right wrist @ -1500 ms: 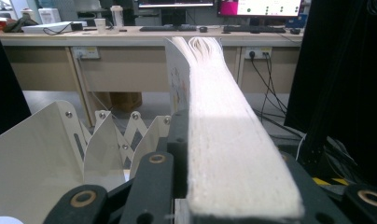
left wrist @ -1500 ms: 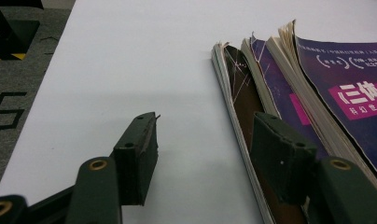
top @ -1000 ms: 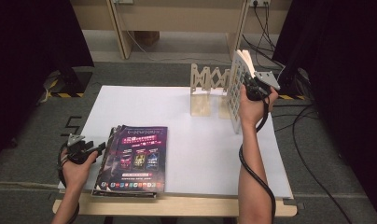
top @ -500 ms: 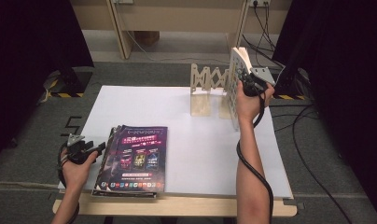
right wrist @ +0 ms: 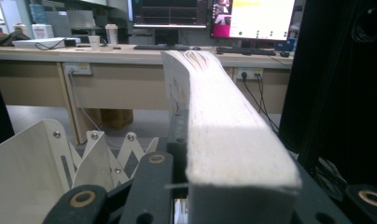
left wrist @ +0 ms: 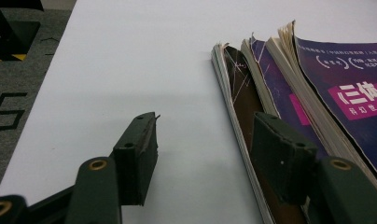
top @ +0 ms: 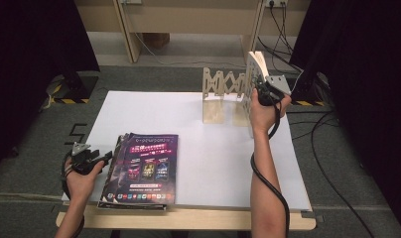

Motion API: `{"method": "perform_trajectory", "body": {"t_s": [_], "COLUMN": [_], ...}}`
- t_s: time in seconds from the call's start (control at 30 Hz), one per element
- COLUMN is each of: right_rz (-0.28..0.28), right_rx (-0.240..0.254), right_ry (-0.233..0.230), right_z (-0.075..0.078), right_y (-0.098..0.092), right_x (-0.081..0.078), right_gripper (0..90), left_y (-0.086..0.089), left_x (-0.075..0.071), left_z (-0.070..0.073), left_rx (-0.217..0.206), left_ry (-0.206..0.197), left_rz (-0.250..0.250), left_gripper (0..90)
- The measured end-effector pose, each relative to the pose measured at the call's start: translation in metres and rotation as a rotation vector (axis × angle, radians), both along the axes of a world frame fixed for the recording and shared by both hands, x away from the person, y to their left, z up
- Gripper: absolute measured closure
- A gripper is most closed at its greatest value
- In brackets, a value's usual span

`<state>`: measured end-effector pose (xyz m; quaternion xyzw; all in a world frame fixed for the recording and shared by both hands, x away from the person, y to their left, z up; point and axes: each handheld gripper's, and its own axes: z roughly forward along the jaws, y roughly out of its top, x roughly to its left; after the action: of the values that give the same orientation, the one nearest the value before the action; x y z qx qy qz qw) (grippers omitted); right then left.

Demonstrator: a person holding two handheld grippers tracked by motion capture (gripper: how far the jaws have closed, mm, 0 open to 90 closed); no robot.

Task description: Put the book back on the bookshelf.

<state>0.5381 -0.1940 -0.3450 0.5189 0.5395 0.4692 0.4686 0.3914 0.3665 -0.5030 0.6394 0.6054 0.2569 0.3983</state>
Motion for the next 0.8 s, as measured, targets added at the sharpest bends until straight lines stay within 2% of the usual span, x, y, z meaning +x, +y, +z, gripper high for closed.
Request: {"method": "perform_trajectory", "body": {"t_s": [0.13, 0.4, 0.8], "right_rz": [-0.022, -0.023, -0.02], "right_rx": [-0.009, -0.02, -0.017], "right_ry": [0.006, -0.01, 0.007], "right_z": [0.0, 0.0078, 0.0063], "right_y": [-0.0039, -0.0031, -0.0057], "right_x": [-0.0015, -0.0051, -0.0097], "right_gripper": [73.2, 68.3, 62.3], "left_y": [-0.0005, -0.0003, -0.0006], "left_x": [-0.0001, -0.0003, -0.0004], "left_z": [0.0001, 0.0002, 0.0002], "left_rx": [0.006, 0.004, 0.006], "left_ry": [0.0, -0.001, -0.002], "left_rz": [-0.001, -0.001, -0.001], "left_gripper": [40.8, 40.7, 40.7]}}
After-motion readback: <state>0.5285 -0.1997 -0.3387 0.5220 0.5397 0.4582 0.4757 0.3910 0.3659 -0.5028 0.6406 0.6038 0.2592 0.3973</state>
